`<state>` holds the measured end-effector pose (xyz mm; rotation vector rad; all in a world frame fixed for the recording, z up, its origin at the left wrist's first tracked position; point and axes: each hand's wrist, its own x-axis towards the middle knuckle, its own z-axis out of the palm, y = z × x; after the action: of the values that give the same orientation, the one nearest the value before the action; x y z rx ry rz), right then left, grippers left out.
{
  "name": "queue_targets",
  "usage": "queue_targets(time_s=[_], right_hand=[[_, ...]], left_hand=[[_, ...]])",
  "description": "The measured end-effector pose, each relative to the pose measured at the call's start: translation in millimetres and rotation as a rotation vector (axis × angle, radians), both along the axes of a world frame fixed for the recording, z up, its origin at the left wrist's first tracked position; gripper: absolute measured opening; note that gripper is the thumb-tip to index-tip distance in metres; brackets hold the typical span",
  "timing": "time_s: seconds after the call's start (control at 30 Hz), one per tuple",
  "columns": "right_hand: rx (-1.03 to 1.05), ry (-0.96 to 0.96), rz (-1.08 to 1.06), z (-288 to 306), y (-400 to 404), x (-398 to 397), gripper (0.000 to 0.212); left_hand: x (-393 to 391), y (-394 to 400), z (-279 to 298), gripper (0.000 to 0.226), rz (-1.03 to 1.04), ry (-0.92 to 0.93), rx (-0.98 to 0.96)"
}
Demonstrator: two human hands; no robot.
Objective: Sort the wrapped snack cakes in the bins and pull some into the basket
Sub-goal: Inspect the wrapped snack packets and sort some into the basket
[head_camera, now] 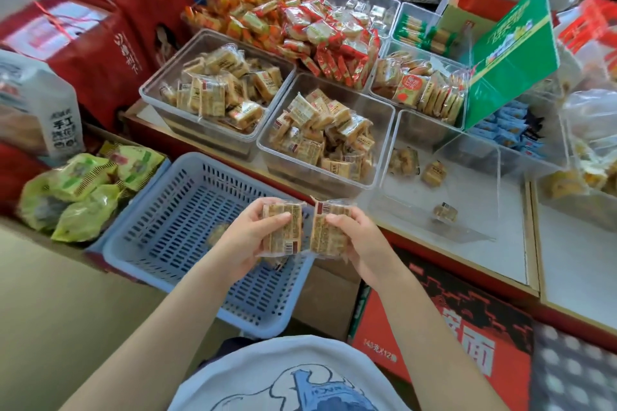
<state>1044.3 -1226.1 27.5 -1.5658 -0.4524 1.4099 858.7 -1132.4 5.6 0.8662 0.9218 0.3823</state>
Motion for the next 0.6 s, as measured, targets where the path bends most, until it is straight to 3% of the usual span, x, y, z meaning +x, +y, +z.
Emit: queue_targets(time_s=[0.3,0.43,0.53,0.6], right_hand=[[0.055,-0.059,-0.03,0.4,16.7,-41.4,0.039],[0.064,-0.124,0.016,2.2,21.0,-53.5,0.055],[0.061,-0.087,0.0,3.8,26.4,-57.9,0.067],[0.065,-0.052,-0.01,9.0,29.7,-61.2,0.089]], left_hand=[[-23.0,15.6,16.3,0.033,-0.119,-0.044,0.1],[-26.8,13.4,18.4,0.058,-0.192,-0.018,0.13],[-27.4,12.0,21.7,0.027,-0.177,-0.063,0.177],[-27.5,14.4,20.5,0.028,-0.135,-0.073,0.191]])
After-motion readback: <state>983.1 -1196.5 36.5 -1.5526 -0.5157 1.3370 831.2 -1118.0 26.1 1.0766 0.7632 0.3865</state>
